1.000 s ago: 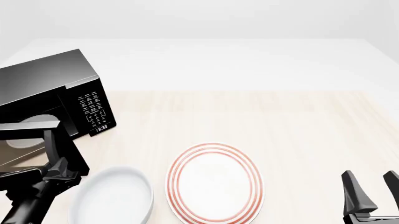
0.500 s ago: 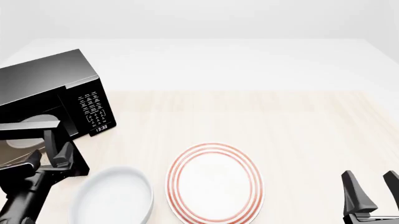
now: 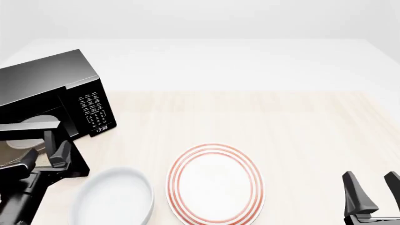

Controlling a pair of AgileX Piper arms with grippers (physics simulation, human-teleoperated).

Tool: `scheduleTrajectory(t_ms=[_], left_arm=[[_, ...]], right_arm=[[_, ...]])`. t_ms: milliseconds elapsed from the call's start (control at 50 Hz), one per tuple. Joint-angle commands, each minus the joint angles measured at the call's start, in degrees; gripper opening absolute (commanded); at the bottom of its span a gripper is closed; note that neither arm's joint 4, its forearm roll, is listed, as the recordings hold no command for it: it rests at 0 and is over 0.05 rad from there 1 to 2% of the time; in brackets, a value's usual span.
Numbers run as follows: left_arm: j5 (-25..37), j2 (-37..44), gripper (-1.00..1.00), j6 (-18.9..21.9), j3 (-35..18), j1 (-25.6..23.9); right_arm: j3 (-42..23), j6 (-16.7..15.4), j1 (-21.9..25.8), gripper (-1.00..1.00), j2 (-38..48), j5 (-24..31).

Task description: Open the microwave.

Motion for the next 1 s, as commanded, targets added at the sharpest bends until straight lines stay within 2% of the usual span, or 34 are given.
scheduleTrajectory(t_ms=[20, 100, 240, 420, 500, 560, 800, 1000], left_arm=[[8.4, -9.8, 1.0, 0.6, 0.6, 0.0], [15.5, -17.1, 1.0, 1.3, 0.1, 0.0], [18.9, -21.4, 1.0, 1.7, 0.7, 0.3], [31.6, -32.4, 1.0, 3.2, -2.6, -0.1], [35.0, -35.3, 1.0, 3.4, -3.5, -0.1], [40.3, -40.2, 1.0, 3.8, -4.5, -0.1], [50.6, -48.5, 1.0, 4.9, -8.2, -0.9], [55.3, -49.5, 1.0, 5.7, -12.6, -0.7]], right_arm=[[0.0, 0.0, 0.0, 1.0, 0.0, 0.0], [0.0, 0.0, 0.0, 1.0, 0.0, 0.0], [0.0, 0.0, 0.0, 1.0, 0.0, 0.0], [0.0, 0.0, 0.0, 1.0, 0.0, 0.0], [0.0, 0.0, 0.0, 1.0, 0.0, 0.0], [0.0, 0.0, 0.0, 1.0, 0.0, 0.0], [0.0, 0.0, 0.0, 1.0, 0.0, 0.0], [0.0, 0.0, 0.0, 1.0, 0.0, 0.0]])
